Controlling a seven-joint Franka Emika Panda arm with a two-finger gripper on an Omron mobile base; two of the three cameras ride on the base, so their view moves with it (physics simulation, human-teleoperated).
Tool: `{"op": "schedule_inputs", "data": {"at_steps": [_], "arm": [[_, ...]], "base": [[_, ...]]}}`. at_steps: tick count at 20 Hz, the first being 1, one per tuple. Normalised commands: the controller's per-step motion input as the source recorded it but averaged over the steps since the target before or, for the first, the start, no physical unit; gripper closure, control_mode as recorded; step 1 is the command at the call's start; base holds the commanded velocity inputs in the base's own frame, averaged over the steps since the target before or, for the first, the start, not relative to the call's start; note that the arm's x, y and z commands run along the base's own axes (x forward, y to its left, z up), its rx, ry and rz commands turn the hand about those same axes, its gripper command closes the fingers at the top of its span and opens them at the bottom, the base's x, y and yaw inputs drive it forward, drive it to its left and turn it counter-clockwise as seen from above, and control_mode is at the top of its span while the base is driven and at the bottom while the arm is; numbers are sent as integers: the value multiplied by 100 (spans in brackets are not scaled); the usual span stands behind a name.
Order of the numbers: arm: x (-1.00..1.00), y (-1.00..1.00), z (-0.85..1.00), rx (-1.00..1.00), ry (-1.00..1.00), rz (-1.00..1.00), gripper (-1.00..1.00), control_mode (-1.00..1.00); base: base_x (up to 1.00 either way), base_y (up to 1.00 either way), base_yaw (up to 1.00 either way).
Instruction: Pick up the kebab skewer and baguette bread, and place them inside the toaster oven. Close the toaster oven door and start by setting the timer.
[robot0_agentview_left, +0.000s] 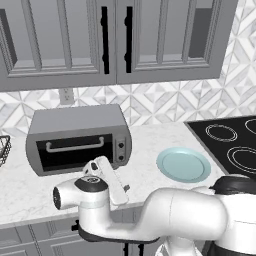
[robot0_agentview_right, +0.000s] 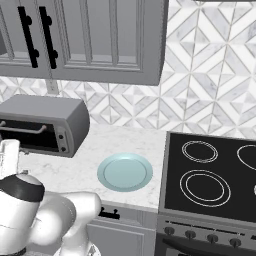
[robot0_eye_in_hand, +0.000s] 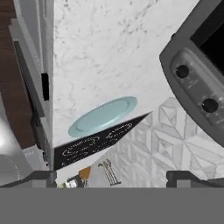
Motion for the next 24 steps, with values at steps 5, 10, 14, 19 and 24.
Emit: {"op": "schedule_inputs", "data": {"at_steps": [5, 10, 14, 19, 24], "arm": [[31, -42, 0, -14, 28, 31, -100, -100], [3, -79, 3, -11, 18, 21, -100, -100], [0, -42, -2, -19, 17, 13, -100, -100], [27, -20, -5, -5, 4, 16, -100, -100], [45, 0, -4, 0, 0, 13, -100, -100]], "base": [[0, 0, 0], [0, 0, 0], [0, 0, 0], [0, 0, 0], [0, 0, 0]]}}
